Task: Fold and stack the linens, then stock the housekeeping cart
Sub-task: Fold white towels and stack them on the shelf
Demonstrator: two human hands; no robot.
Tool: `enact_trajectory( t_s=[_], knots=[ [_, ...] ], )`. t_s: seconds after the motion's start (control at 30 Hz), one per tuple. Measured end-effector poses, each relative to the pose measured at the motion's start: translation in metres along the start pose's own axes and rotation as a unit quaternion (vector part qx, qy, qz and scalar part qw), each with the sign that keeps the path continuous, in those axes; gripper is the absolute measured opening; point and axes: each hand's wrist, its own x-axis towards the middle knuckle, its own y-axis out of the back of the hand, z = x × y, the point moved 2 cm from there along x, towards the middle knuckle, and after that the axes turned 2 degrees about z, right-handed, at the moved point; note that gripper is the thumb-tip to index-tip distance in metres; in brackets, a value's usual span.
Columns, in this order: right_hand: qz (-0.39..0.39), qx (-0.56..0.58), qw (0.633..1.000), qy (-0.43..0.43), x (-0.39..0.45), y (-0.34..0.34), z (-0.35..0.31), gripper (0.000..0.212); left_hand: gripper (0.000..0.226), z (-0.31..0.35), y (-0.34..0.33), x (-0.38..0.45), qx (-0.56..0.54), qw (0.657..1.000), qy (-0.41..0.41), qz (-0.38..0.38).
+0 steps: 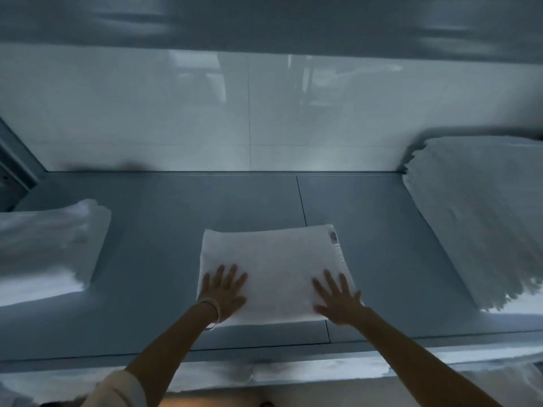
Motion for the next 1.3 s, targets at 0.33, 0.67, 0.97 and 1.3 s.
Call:
enact_trajectory(
  t_s=[0.33, 0.67, 0.97, 1.3],
  knots=[
    [0.151, 0.029, 0.988, -0.029, -0.002, -0.023, -0.028, 0.061, 0.053, -0.035, -0.027, 0.000, -0.053, 0.989, -0.068, 0.119],
    [0.225, -0.039, 0.974, -0.014, 0.022, 0.004, -0.029, 0.049, 0.073, 0.039, -0.058, -0.002, -0.107, 0.981, 0.052, 0.156],
    [0.140, -0.034, 0.982, 0.125, -0.020, -0.004, -0.062, 0.048, 0.052, 0.103, 0.002, -0.048, -0.096, 0.990, -0.057, -0.091],
    [0.124, -0.085, 0.985, 0.085, -0.052, -0.064, -0.048, 0.139, 0.102, 0.041, -0.047, -0.035, 0.051, 0.978, -0.171, 0.103]
  ],
)
